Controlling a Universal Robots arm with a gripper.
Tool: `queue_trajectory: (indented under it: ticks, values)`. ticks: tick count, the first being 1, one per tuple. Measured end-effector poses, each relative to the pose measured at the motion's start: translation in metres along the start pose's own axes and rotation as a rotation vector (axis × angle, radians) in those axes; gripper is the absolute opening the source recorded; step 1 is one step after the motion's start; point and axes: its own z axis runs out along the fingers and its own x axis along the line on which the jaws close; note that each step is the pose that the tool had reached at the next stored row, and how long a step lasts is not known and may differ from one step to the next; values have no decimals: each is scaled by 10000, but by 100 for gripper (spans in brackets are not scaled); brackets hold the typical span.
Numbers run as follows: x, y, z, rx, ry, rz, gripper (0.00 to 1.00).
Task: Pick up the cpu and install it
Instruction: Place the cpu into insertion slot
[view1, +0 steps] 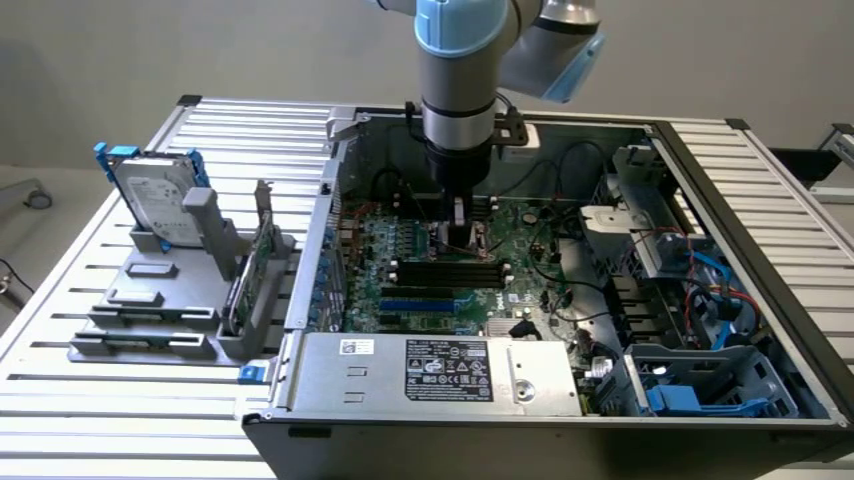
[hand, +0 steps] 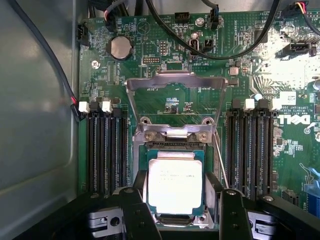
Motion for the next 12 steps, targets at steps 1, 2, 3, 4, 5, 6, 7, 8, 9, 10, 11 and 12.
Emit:
queue_trajectory:
  ticks: [1, 2, 3, 4, 5, 6, 7, 8, 9, 10, 11, 12]
  values:
    - [-1, 0, 5, 1, 0, 0, 55]
    - [-2, -1, 11, 0, 1, 0, 55]
    - [-2, -2, 16, 0, 0, 1, 55]
    - [-3, -2, 22, 0, -1, 0, 55]
    - [-3, -2, 27, 0, -3, -1, 55]
    - [-4, -3, 33, 0, -5, -1, 55]
    - [-4, -3, 38, 0, -7, -1, 55]
    - [-5, -4, 43, 0, -11, -3, 55]
    - [-5, -4, 47, 0, -16, -3, 55]
    - [-5, -5, 50, 0, -21, -3, 55]
    - [-5, -5, 53, 0, -25, -3, 55]
    - [-6, -5, 55, 1, -30, -4, 55]
